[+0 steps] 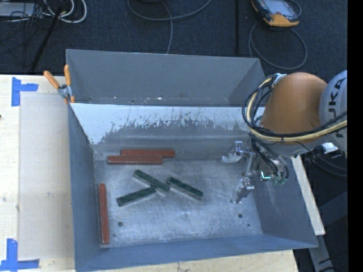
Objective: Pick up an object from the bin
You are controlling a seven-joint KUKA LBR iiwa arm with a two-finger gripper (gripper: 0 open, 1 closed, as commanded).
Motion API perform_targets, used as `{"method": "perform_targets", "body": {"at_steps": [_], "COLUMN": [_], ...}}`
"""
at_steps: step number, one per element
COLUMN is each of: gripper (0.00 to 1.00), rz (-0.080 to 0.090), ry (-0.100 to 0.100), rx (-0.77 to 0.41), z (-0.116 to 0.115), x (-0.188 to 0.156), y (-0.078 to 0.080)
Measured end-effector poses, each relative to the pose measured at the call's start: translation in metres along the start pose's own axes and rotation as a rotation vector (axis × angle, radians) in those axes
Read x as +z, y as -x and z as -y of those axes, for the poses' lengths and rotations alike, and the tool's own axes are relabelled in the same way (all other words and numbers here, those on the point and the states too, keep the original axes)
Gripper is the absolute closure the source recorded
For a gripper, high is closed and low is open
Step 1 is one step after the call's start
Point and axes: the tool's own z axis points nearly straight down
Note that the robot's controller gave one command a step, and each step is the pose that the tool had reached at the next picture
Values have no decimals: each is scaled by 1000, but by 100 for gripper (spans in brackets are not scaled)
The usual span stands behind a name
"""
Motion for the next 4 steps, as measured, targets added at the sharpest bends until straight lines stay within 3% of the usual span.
{"method": "perform_targets", "body": {"at_steps": [1, 2, 3, 4], "gripper": [0, 0, 0, 0], "rz": [7, 13, 2, 9], "ry": [-1, 0, 1, 1], "rx": [-2, 19, 9, 48], "z": [0, -48, -68, -85], "x": [-4, 59, 77, 72], "y": [2, 11, 10, 18]}}
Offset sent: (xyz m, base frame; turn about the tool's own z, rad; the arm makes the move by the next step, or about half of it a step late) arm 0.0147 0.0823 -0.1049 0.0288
